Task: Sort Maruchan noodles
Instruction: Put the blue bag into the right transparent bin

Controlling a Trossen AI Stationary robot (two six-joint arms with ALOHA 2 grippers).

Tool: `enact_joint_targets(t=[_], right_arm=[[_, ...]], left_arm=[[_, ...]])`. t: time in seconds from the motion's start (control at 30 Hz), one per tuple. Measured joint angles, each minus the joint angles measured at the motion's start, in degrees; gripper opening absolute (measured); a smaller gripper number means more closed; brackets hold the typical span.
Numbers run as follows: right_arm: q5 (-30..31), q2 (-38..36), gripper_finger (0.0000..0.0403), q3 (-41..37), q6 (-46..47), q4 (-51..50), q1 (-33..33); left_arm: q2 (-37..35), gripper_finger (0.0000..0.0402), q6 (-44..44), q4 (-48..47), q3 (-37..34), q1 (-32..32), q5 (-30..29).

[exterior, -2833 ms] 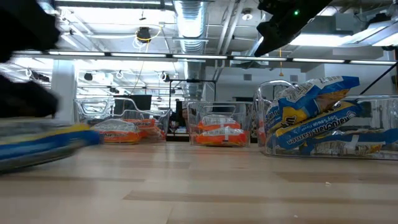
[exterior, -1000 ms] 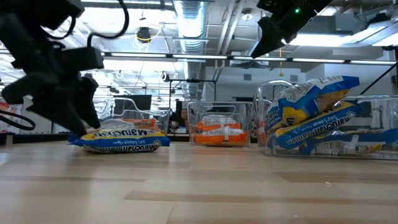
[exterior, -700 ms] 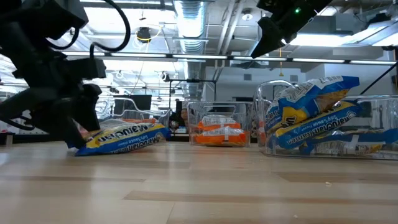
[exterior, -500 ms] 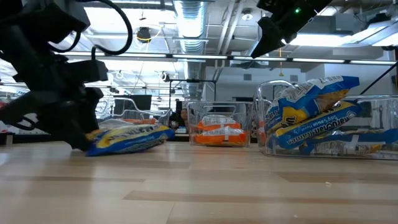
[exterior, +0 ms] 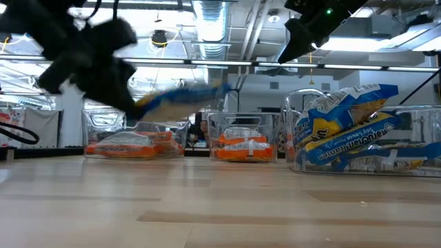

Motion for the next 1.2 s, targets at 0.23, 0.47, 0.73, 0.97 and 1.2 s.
enact_joint_targets(t=[0.23, 0.47, 0.73, 0.97, 1.2], right_arm=[[3.23, -1.05, 0.0022, -0.03, -1.21, 0.56, -0.02], [6.33, -5.22, 0.0022, 0.0, -5.82, 6.43, -0.13], [5.88, -11.48, 0.0022, 0.04, -10.58, 12.85, -0.61], [5.71, -13.35, 0.0022, 0.02, -10.62, 12.57, -0.58], [5.67, -13.38, 0.0022, 0.02, -10.61, 10.39, -0.39]], left_arm=[[-1.5, 0.0001, 15.08, 9.78, 3.36, 5.06, 3.87], [3.89, 0.0001, 21.8, 11.95, 9.46, 13.14, 14.62], [19.05, 0.0001, 30.34, 14.21, 23.36, 18.69, 23.34], [32.8, 0.0001, 35.53, 14.07, 41.07, 20.74, 28.85], [42.29, 0.0, 38.53, 13.43, 53.93, 21.01, 28.79]])
